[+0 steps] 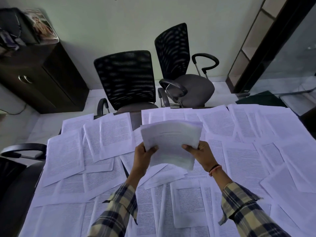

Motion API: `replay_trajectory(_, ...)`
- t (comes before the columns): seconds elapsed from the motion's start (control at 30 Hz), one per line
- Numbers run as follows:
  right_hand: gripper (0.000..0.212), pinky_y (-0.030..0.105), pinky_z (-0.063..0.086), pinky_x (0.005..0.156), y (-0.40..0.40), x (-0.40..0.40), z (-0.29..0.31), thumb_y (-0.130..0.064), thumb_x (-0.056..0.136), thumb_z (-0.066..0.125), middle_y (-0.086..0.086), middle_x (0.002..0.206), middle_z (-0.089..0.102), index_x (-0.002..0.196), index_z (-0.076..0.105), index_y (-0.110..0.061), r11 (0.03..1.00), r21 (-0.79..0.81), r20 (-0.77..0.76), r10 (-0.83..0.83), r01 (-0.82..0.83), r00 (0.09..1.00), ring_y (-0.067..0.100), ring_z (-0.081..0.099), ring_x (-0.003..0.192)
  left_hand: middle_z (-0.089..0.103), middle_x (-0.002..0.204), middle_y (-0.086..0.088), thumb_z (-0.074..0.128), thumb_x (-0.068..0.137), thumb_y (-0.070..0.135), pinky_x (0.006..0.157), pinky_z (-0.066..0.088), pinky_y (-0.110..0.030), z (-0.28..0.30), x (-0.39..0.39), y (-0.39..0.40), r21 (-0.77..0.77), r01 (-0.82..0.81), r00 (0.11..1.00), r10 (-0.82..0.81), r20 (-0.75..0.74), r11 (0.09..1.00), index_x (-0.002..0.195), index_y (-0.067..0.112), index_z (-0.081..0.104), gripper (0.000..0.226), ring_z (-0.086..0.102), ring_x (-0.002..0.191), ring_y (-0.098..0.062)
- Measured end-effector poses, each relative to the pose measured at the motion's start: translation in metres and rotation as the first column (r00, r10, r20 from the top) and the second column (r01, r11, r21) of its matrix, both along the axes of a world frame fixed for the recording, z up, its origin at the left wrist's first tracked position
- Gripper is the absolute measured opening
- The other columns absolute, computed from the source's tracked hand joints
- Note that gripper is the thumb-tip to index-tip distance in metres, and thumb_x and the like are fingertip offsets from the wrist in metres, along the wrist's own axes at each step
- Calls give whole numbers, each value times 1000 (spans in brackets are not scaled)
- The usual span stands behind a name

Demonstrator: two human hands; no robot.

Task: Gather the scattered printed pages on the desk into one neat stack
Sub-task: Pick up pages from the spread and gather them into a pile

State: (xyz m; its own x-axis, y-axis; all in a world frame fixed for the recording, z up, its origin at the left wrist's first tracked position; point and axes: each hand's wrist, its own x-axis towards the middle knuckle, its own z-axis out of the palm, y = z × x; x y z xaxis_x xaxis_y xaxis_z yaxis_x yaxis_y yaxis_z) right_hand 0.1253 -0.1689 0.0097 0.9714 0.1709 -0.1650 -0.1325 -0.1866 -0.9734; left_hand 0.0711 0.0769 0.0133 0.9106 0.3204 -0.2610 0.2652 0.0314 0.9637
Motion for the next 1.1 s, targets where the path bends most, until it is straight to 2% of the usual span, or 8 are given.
replay_trajectory(0.1, 11, 36, 60, 74, -3, -12, -9, -17, 84, 83, 7, 88, 79, 93, 80, -11, 999, 30, -67, -41, 43, 997, 16, 72, 82, 74, 85, 1, 76, 91, 9, 65, 54, -24, -8, -7, -12, 58, 5, 1000, -3, -30, 998, 90, 16, 74, 7, 64, 78, -18)
replay_trajectory(0.27, 58, 36, 54, 69, -2, -24, -18, -60, 72, 82, 21, 88, 73, 96, 77, -7, 998, 10, -22, -55, 55, 998, 18, 64, 77, 78, 111, -1, 83, 87, 25, 84, 62, -35, -17, -25, -20, 11, 10, 1000, -10, 24, 1000, 122, 18, 72, 38, 74, 103, -20)
replay_trajectory(0.43, 43, 19, 56, 86, 7, -20, 12, -45, 89, 72, -6, 113, 76, 116, 75, -11, 982, 133, 141, -150, 131, 979, 7, 69, 107, 72, 95, -1, 67, 85, 57, 76, 51, -26, 13, -17, -29, -42, -135, 977, 140, 159, 990, 104, 15, 72, 46, 64, 91, -13)
replay_trajectory(0.63, 14, 19, 54, 82, 29, -11, 21, -13, 97, 68, -10, 93, 79, 92, 79, -19, 955, 151, 226, -284, 255, 932, 6, 71, 93, 53, 65, 18, 64, 102, 31, 64, 42, -21, 23, 3, -39, 30, -271, 952, 263, 154, 962, 81, 12, 63, 28, 48, 65, -1)
replay_trajectory(0.77, 21, 18, 53, 90, 24, -11, 17, -37, 93, 69, -8, 107, 76, 101, 77, -19, 969, 139, 259, -237, 206, 936, 6, 70, 105, 63, 81, 16, 64, 100, 42, 72, 49, -19, 19, 0, -32, 41, -211, 960, 199, 198, 977, 93, 17, 66, 26, 57, 78, -6)
replay_trajectory(0.87, 50, 23, 56, 89, 16, -12, 4, -56, 83, 74, -6, 112, 75, 110, 75, -14, 984, 124, 163, -148, 128, 976, 11, 69, 109, 73, 103, 7, 73, 85, 59, 80, 58, -33, 6, -2, -21, 73, -89, 991, 81, 104, 993, 110, 24, 69, 44, 68, 97, -16)
replay_trajectory(0.97, 38, 34, 60, 85, 8, -14, -21, -38, 86, 80, -2, 107, 77, 117, 74, -17, 999, 40, 37, -33, 31, 999, 15, 72, 103, 76, 108, 4, 81, 82, 49, 83, 61, -39, -15, -3, -11, 150, 14, 998, -5, -62, 989, 118, 22, 71, 47, 71, 101, -19)
replay_trajectory(1.1, 19, 49, 60, 82, -2, -12, -48, -29, 92, 75, 4, 93, 78, 107, 75, -18, 985, -163, -60, 39, -48, 997, 21, 74, 90, 74, 103, -6, 78, 92, 21, 66, 52, -16, -28, -2, -1, 258, 134, 972, -77, -222, 957, 116, 3, 72, 31, 70, 95, -27)
